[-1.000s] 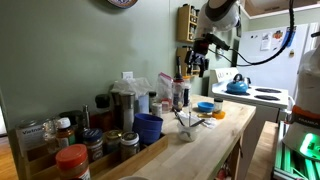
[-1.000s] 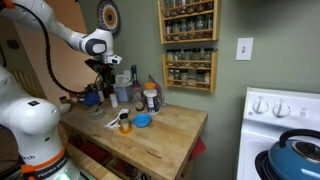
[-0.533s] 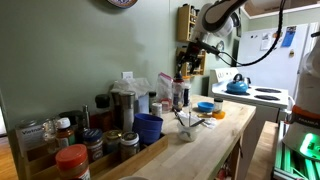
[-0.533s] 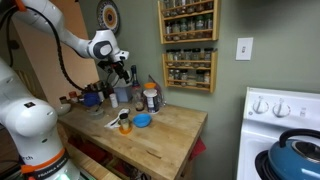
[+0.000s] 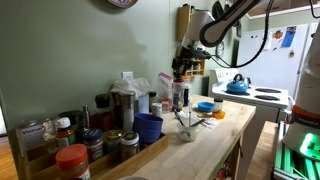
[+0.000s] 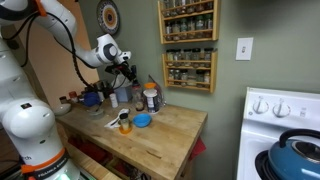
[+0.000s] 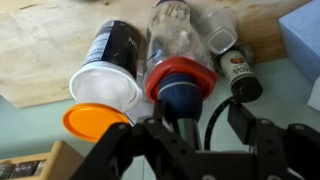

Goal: Pick up the black and silver flash light and put it on the counter

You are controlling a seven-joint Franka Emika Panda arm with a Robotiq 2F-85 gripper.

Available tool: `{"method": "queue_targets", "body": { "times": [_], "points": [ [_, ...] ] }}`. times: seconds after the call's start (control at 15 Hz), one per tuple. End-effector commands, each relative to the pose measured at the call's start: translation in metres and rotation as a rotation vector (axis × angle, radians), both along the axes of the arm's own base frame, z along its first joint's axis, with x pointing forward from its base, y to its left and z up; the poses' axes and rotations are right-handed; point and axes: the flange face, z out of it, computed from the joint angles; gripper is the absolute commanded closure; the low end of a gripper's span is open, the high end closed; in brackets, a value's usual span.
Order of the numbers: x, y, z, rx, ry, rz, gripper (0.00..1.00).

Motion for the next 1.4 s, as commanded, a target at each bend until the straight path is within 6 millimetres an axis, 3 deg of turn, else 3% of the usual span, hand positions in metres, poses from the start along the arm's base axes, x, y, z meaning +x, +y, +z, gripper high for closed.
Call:
{"method": "queue_targets", "body": {
  "times": [0.0, 0.2, 0.53, 0.67, 0.8, 1.13, 1.33],
  "points": [
    [0.009, 0.003, -0.002, -0.082, -0.023, -0.018, 0.65],
    [0.008, 0.004, 0.0, -0.135, -0.018, -0.036, 0.85],
    [-0.005, -0.008, 0.039, -0.089, -0.058, -0.101, 0.86],
    [-0.016, -0.032, 0.057, -0.02, -0.08, -0.2, 0.86],
    [-0.034, -0.067, 0.063, -0.006, -0.075, -0.324, 0.86],
    [-0.101, -0.132, 0.032, -0.018, -0.052, -0.603, 0.86],
    [-0.131, -0.154, 0.003, 0.0, -0.026, -0.774, 0.86]
  ]
}}
